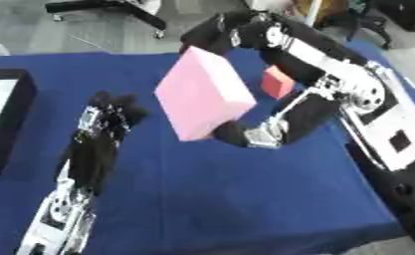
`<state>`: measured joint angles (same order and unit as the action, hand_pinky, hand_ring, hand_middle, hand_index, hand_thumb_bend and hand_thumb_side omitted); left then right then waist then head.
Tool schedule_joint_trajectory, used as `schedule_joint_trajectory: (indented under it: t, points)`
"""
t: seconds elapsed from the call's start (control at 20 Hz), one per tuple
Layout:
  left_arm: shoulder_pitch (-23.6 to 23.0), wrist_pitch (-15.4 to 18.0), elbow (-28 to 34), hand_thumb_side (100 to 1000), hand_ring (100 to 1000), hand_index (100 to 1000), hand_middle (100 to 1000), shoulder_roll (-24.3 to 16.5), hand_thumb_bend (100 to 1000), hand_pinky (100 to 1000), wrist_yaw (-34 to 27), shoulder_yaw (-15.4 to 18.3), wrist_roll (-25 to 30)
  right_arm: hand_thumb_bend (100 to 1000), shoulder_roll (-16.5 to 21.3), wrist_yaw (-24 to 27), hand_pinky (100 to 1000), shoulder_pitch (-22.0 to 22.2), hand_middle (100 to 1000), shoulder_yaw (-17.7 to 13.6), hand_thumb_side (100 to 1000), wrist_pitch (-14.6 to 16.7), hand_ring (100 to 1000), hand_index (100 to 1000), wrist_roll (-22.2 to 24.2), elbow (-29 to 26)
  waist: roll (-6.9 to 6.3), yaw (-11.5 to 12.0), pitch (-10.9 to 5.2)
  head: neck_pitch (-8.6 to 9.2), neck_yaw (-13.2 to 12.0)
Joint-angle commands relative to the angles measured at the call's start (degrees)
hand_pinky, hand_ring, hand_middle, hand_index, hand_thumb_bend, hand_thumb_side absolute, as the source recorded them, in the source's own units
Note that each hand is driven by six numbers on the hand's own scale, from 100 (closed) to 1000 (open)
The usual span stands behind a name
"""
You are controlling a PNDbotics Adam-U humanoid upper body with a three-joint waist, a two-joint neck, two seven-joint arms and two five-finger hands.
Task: Pick up the objects with one hand, pass them to the other hand, and then place them into the box on the other side of the table.
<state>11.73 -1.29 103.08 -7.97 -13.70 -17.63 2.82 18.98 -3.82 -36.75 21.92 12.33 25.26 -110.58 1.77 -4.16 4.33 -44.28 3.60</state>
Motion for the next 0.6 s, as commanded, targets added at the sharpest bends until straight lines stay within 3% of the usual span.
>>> schedule_joint_trajectory:
  t: [0.05,0.6]
  points:
    - [1.16,0.43,0.98,926,760,768,574,0.02,238,943,0.45,-0.45,2.51,396,-0.03,-1.76,822,-0.79,748,-0.24,304,-1.37,886,511,-0.51,-0.05,0.0,0.08,-0.83,0.17,0.2]
    - [3.38,0.93,-0.32,921,756,741,556,0.13,268,944,-3.14,-0.84,13.0,427,-1.48,-8.71,809,-0.5,739,0.03,285,-8.18,888,509,-2.66,0.79,0.18,0.25,-0.83,0.17,0.39]
